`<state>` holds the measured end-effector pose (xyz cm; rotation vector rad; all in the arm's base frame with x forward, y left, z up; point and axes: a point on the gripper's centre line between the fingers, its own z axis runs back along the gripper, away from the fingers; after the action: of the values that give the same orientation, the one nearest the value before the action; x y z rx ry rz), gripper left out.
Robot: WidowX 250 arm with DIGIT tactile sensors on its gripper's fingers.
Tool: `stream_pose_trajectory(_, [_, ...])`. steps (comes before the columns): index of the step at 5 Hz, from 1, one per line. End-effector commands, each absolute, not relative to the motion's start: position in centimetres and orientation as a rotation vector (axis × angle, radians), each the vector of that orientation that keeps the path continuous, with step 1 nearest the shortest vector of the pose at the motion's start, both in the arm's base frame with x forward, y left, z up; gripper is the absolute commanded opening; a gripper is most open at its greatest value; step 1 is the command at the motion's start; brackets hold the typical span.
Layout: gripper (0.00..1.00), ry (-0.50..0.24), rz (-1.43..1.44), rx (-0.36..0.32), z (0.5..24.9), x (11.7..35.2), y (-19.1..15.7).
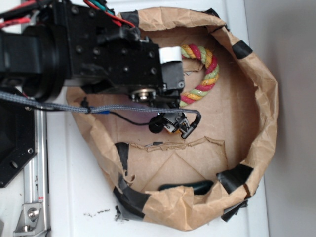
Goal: Grab the yellow duck.
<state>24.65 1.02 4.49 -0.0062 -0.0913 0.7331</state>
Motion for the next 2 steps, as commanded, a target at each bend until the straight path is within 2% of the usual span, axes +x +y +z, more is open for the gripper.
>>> stream_pose_trajectory(1, [1.0, -0.097, 0.651, -0.018, 2.54, 26.22, -1.07])
stream_pose_trajectory(2, [1.0, -0.095, 0.622, -0.019, 2.08, 26.92, -1.98])
